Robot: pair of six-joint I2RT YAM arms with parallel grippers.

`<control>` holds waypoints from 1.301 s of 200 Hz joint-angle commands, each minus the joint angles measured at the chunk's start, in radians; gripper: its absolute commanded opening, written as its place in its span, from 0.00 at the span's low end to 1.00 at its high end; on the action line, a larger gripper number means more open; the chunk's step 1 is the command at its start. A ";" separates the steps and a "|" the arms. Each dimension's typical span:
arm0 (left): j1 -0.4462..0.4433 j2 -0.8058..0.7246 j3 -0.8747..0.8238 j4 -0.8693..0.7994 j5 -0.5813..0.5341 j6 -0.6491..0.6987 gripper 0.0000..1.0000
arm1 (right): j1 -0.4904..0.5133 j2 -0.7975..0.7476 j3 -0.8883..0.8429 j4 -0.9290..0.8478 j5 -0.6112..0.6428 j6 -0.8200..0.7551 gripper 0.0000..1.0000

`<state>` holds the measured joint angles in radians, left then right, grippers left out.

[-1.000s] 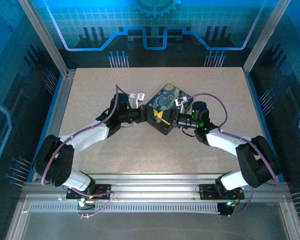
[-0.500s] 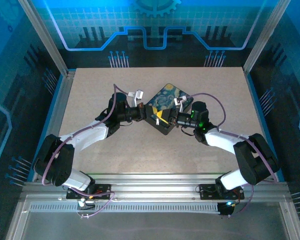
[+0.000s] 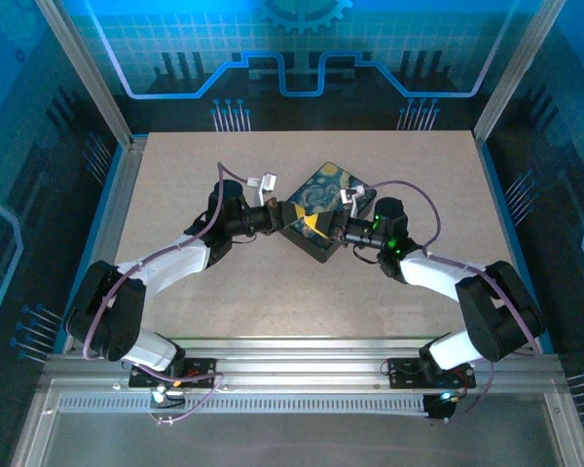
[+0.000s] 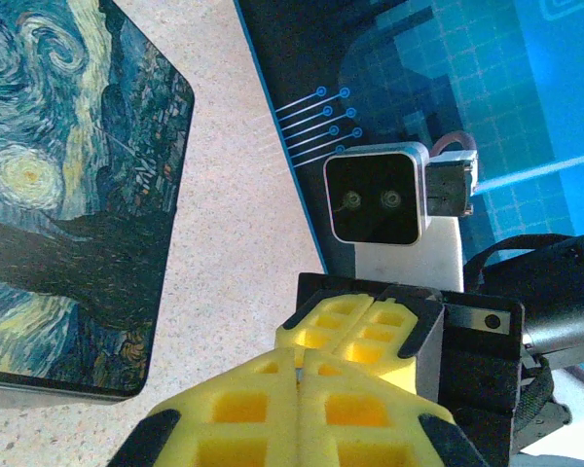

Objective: Unlock the padlock with the key

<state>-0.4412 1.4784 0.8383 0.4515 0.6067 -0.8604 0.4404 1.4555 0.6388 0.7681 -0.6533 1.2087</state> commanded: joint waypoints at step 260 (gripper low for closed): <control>-0.547 0.490 0.678 -0.945 -0.847 0.158 0.67 | -0.542 -0.272 0.131 -1.113 0.223 -0.655 0.00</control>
<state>-0.9646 1.8908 1.4532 -0.4129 -0.1440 -0.6052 -0.0834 1.1553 0.7372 -0.2775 -0.4713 0.6003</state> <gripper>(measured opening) 0.668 0.048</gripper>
